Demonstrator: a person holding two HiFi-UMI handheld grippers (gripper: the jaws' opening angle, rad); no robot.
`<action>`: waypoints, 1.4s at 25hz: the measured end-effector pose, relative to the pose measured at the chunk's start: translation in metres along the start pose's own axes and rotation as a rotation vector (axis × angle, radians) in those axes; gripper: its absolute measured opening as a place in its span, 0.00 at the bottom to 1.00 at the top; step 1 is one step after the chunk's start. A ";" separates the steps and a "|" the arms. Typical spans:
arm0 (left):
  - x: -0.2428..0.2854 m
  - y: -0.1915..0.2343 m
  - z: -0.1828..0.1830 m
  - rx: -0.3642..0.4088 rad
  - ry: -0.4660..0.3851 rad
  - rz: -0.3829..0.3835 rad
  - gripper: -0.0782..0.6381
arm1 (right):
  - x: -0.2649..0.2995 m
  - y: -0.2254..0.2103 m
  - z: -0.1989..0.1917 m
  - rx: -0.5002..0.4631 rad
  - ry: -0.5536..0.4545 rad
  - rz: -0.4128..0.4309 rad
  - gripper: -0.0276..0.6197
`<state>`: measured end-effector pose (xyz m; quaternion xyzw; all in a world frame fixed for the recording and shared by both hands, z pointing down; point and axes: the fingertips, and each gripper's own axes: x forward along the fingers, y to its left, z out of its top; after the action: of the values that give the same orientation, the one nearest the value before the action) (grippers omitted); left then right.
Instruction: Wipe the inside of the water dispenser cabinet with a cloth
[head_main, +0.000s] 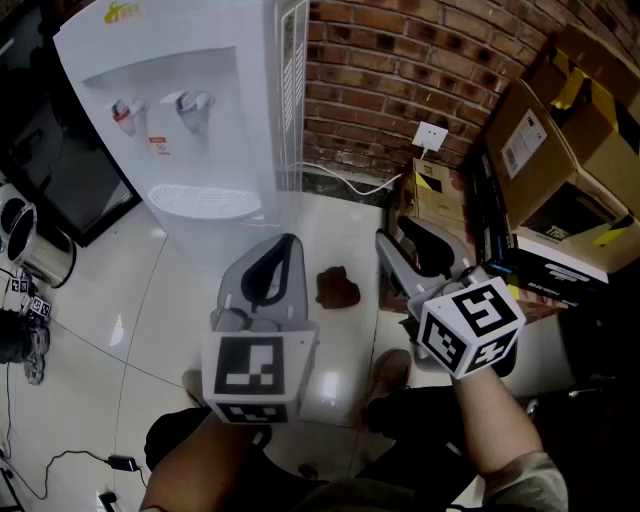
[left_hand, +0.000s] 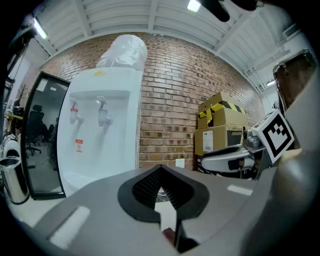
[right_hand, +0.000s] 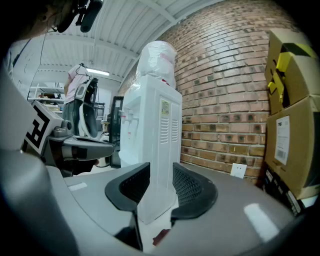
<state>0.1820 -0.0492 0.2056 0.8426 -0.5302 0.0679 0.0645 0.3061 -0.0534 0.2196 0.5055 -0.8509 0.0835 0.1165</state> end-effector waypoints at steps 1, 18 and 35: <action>0.004 0.001 0.001 0.005 0.001 -0.003 0.11 | 0.007 0.001 0.005 0.002 -0.008 0.014 0.28; 0.064 0.033 -0.018 0.014 0.027 0.006 0.11 | 0.097 -0.006 0.018 -0.106 0.002 0.083 0.30; 0.094 0.024 -0.128 0.098 0.182 0.125 0.11 | 0.154 -0.062 -0.114 -0.065 0.167 0.124 0.35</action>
<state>0.1948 -0.1195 0.3493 0.8004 -0.5699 0.1739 0.0666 0.3023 -0.1822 0.3742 0.4390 -0.8702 0.1047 0.1977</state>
